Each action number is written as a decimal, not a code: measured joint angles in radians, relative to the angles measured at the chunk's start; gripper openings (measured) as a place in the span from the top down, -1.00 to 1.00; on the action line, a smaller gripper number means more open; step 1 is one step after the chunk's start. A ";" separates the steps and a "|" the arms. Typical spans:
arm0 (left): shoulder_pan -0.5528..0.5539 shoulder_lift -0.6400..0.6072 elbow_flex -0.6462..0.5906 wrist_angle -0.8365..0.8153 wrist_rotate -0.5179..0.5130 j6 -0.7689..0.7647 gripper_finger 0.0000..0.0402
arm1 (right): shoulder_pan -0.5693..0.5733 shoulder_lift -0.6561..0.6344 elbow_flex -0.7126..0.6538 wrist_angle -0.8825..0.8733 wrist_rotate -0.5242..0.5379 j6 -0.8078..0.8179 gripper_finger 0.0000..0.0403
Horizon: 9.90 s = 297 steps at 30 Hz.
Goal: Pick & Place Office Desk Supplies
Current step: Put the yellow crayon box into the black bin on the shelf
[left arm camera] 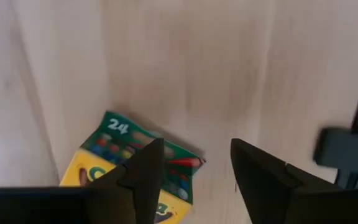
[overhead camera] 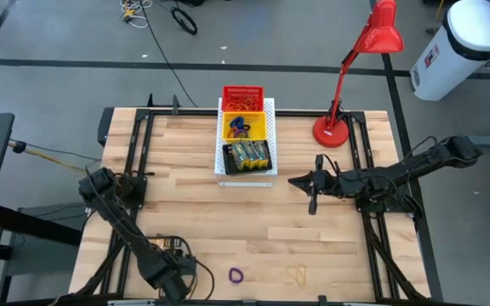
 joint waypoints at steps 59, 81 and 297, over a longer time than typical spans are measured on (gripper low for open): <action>0.044 0.067 -0.019 -0.230 0.120 -0.423 0.34 | 0.000 0.000 0.000 0.002 0.000 -0.009 0.95; 0.035 0.110 0.089 -0.584 0.098 -0.349 0.98 | 0.000 0.000 0.000 0.003 -0.001 -0.009 0.95; -0.136 -0.568 -0.823 0.738 -0.475 -0.713 0.57 | 0.022 0.021 -0.001 -0.001 -0.030 -0.027 0.95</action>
